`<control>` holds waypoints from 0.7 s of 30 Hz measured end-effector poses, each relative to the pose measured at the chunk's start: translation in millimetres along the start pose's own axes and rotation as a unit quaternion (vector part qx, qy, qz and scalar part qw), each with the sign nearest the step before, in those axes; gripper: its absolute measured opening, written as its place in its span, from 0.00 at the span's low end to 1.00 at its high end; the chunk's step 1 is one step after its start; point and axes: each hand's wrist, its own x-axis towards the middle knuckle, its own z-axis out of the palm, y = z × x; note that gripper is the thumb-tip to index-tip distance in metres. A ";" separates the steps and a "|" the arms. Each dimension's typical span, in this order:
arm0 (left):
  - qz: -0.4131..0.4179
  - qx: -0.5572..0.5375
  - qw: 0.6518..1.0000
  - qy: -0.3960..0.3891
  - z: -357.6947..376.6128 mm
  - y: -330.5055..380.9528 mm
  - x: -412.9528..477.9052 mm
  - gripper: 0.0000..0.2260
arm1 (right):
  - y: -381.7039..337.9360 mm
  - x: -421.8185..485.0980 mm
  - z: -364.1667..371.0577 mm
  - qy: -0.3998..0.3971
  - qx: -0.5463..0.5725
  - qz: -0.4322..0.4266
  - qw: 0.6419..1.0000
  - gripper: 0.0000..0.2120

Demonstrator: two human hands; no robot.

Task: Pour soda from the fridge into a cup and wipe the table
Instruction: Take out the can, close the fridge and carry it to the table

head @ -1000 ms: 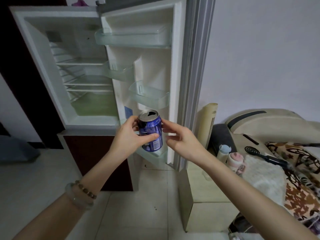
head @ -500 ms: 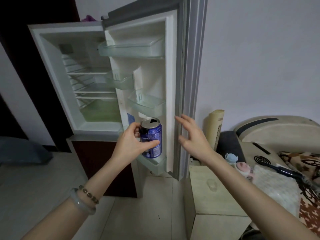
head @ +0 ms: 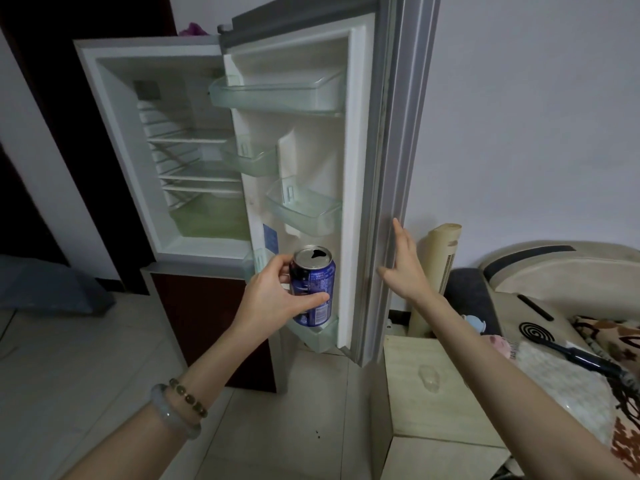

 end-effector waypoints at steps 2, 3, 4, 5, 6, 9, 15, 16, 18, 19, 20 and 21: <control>-0.008 0.002 1.000 -0.001 -1.3 -2.4 -1.5 0.28 | 2.3 -0.1 0.4 0.001 0.006 -0.003 1.000 0.44; -0.012 0.003 1.000 -0.002 -1.9 -3.8 -2.3 0.28 | 3.1 -1.2 0.5 0.003 0.003 -0.007 1.000 0.45; -0.014 0.003 1.000 -0.003 -2.3 -5.2 -2.7 0.28 | 3.9 -2.6 0.5 0.004 -0.003 -0.013 1.000 0.45; -0.016 0.002 1.000 -0.003 -2.8 -6.3 -3.1 0.28 | 4.5 -4.3 0.3 0.004 -0.009 -0.020 1.000 0.45; -0.017 0.000 1.000 -0.001 -3.0 -8.1 -3.3 0.28 | 4.6 -6.2 -0.1 0.002 -0.014 -0.026 1.000 0.45; -0.023 -0.009 1.000 0.003 -4.3 -12.4 -5.3 0.29 | 0.5 -13.6 0.5 -0.016 -0.033 -0.056 0.998 0.44; -0.037 -0.040 0.998 0.018 -12.2 -26.0 -16.6 0.29 | -16.4 -32.9 17.3 -0.027 -0.128 -0.181 0.975 0.41; -0.038 -0.040 0.998 0.023 -15.4 -27.8 -19.9 0.30 | -19.4 -34.8 20.8 -0.024 -0.159 -0.210 0.964 0.40; -0.042 -0.044 0.997 0.038 -23.4 -30.8 -27.1 0.29 | -25.6 -37.1 28.5 -0.014 -0.210 -0.262 0.942 0.39; -0.046 -0.046 0.997 0.047 -27.9 -33.6 -30.6 0.28 | -29.8 -38.1 33.1 -0.014 -0.225 -0.282 0.932 0.39; -0.052 -0.048 0.996 0.057 -32.7 -37.4 -33.8 0.27 | -34.7 -39.1 38.6 -0.019 -0.234 -0.299 0.925 0.39; -0.057 -0.047 0.995 0.067 -37.8 -41.2 -36.8 0.27 | -40.1 -40.1 44.9 -0.026 -0.238 -0.315 0.918 0.39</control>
